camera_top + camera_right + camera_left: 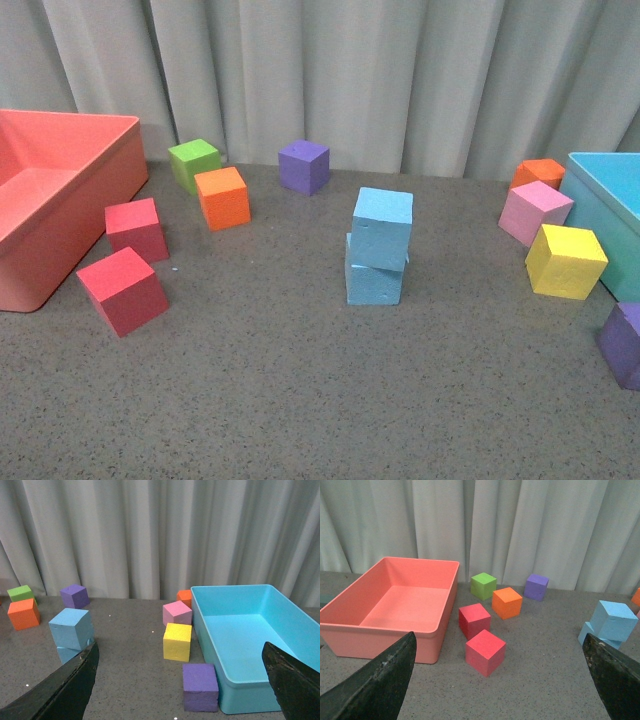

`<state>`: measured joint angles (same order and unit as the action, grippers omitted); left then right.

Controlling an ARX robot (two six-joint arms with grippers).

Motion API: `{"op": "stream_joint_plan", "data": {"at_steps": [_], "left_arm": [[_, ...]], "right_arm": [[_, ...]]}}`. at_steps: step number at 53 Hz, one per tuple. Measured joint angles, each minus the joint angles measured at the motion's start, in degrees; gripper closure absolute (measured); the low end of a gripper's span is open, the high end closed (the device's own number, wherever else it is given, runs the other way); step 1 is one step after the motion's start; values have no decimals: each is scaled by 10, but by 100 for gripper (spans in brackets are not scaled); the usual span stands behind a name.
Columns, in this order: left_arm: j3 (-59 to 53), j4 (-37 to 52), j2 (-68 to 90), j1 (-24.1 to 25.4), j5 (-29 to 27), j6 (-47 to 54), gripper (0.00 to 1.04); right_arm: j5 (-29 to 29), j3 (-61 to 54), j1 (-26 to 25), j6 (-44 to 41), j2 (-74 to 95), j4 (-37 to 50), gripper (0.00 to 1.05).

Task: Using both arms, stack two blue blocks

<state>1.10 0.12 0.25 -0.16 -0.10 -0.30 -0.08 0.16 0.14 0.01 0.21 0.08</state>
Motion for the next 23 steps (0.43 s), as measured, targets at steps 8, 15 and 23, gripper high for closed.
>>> {"op": "stream_joint_plan", "data": {"at_steps": [8, 15, 23], "left_arm": [[0, 0, 0, 0, 0, 0, 7], [0, 0, 0, 0, 0, 0, 7], [0, 0, 0, 0, 0, 0, 7]], "right_arm": [[0, 0, 0, 0, 0, 0, 10], [0, 0, 0, 0, 0, 0, 10], [0, 0, 0, 0, 0, 0, 10]]}}
